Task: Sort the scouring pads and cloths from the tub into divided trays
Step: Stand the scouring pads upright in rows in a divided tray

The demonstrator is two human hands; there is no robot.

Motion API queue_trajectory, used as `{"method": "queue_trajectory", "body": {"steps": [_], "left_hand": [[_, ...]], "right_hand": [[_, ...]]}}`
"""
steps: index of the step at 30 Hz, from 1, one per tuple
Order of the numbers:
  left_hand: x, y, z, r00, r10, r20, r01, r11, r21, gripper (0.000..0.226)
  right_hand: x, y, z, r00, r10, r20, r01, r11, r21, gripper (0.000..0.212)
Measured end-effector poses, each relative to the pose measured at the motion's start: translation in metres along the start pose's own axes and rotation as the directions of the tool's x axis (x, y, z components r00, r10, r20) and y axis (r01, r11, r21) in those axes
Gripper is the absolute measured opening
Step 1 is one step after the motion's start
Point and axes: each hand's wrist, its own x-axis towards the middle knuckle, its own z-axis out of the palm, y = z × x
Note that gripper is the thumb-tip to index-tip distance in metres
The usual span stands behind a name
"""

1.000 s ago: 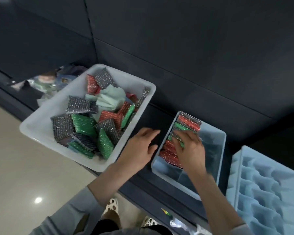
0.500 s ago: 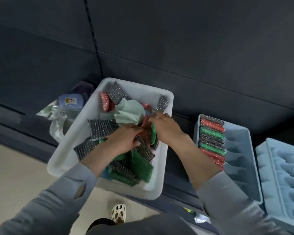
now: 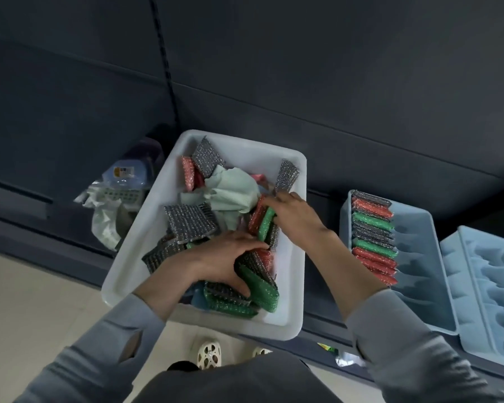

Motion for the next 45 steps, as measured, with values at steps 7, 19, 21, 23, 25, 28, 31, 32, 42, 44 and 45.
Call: {"method": "queue_trajectory", "body": {"steps": [7,19,21,23,25,28,31,32,42,44,45], "left_hand": [[0.006,0.008,0.024,0.974,0.059,-0.217,-0.021,0.985,0.173,0.071],[-0.02,0.018,-0.01,0.67,-0.529,-0.521,-0.064,0.659,-0.75,0.087],[-0.01,0.02,-0.009,0.631,-0.605,-0.486,-0.121,0.541,-0.832,0.09],[-0.003,0.026,-0.01,0.608,-0.616,-0.501,-0.169,0.516,-0.84,0.079],[0.002,0.036,-0.015,0.631,-0.58,-0.516,-0.202,0.519,-0.83,0.063],[0.007,0.048,-0.02,0.686,-0.525,-0.504,-0.239,0.491,-0.838,0.039],[0.013,0.051,-0.018,0.727,-0.5,-0.471,-0.221,0.478,-0.85,0.053],[0.015,0.051,-0.016,0.729,-0.49,-0.478,-0.219,0.495,-0.841,0.059],[0.047,0.077,-0.007,0.732,-0.426,-0.531,-0.187,0.624,-0.759,0.039],[0.051,0.089,-0.007,0.716,-0.424,-0.555,-0.189,0.648,-0.738,0.033],[0.054,0.093,-0.007,0.697,-0.434,-0.571,-0.181,0.665,-0.725,0.029]], "right_hand": [[-0.004,0.005,0.001,0.991,-0.116,0.061,0.109,0.988,0.113,0.076],[-0.025,0.014,-0.051,0.76,0.632,-0.149,-0.124,0.366,0.922,0.028],[-0.033,0.008,-0.062,0.745,0.662,0.076,-0.014,-0.099,0.995,0.034],[-0.04,0.005,-0.066,0.771,0.61,0.186,-0.011,-0.279,0.96,0.047],[-0.045,-0.001,-0.063,0.827,0.541,0.149,-0.064,-0.172,0.983,0.033],[-0.05,-0.007,-0.052,0.844,0.536,0.02,-0.091,0.106,0.99,0.021],[-0.057,-0.003,-0.04,0.861,0.507,-0.028,-0.077,0.184,0.98,0.028],[-0.059,-0.001,-0.036,0.865,0.5,-0.035,-0.094,0.231,0.968,0.032],[-0.106,0.031,-0.01,0.792,0.61,0.016,-0.228,0.272,0.935,0.084],[-0.118,0.044,-0.01,0.782,0.623,-0.017,-0.235,0.32,0.918,0.064],[-0.126,0.053,-0.011,0.771,0.635,-0.05,-0.239,0.36,0.902,0.053]]}}
